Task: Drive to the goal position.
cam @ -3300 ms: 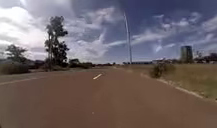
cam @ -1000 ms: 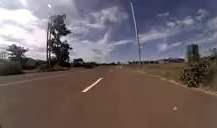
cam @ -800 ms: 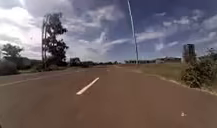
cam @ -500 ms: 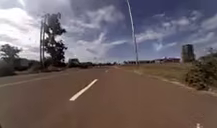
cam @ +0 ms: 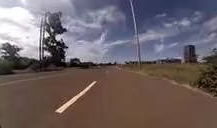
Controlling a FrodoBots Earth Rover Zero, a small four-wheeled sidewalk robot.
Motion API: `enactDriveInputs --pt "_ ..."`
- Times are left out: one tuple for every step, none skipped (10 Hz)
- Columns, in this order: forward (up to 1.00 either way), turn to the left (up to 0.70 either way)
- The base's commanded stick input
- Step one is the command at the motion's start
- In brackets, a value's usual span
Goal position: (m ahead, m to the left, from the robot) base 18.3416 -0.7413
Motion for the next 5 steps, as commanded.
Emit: enactDriveInputs --pt "1.00 -0.30" --pt "1.00 -0.35" --pt "1.00 -0.40" --pt "1.00 -0.40" --pt "1.00 -0.40"
